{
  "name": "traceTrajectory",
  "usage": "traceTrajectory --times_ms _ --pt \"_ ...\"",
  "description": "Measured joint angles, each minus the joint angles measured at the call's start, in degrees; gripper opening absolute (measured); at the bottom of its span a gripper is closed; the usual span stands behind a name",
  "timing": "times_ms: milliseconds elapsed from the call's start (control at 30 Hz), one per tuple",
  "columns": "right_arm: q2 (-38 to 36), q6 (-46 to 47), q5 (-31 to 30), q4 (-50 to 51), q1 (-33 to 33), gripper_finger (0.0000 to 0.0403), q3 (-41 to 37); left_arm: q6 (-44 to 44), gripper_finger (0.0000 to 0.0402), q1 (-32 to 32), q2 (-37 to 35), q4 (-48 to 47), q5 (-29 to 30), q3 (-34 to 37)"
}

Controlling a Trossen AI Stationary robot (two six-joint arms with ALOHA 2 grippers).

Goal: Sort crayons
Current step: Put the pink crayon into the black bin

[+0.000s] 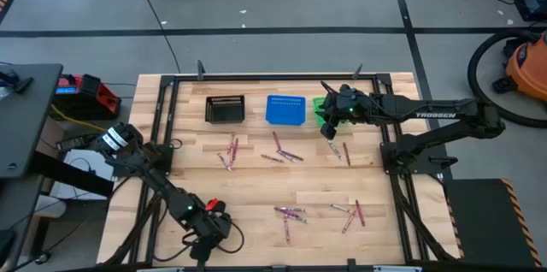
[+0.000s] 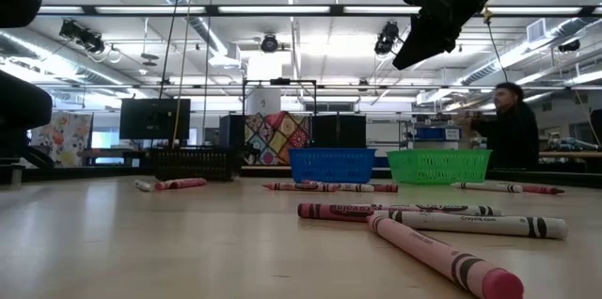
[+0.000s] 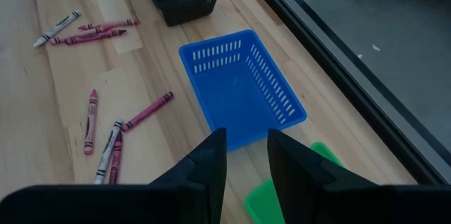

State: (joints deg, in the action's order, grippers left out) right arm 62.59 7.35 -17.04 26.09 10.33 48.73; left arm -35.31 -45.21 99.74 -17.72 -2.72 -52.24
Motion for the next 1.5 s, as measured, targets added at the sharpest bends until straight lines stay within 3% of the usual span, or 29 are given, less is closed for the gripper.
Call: traceTrajectory --times_ms 333,700,1100,1500 --pt "0.00 0.00 0.00 -0.13 0.02 0.0113 0.00 -1.24 0.0100 0.57 0.59 -3.00 2.27 -0.34" --pt "0.00 0.00 -0.26 -0.24 0.00 0.0113 0.00 -1.59 0.0059 2.39 0.57 -9.09 5.29 -0.31" --pt "0.00 0.00 -0.28 -0.22 0.02 0.0113 0.00 -3.97 0.0076 3.45 0.62 -10.65 5.08 -0.25" --pt "0.00 0.02 -0.30 -0.24 0.01 0.0113 0.00 -1.05 0.0016 4.25 -0.28 -9.84 4.79 0.14"
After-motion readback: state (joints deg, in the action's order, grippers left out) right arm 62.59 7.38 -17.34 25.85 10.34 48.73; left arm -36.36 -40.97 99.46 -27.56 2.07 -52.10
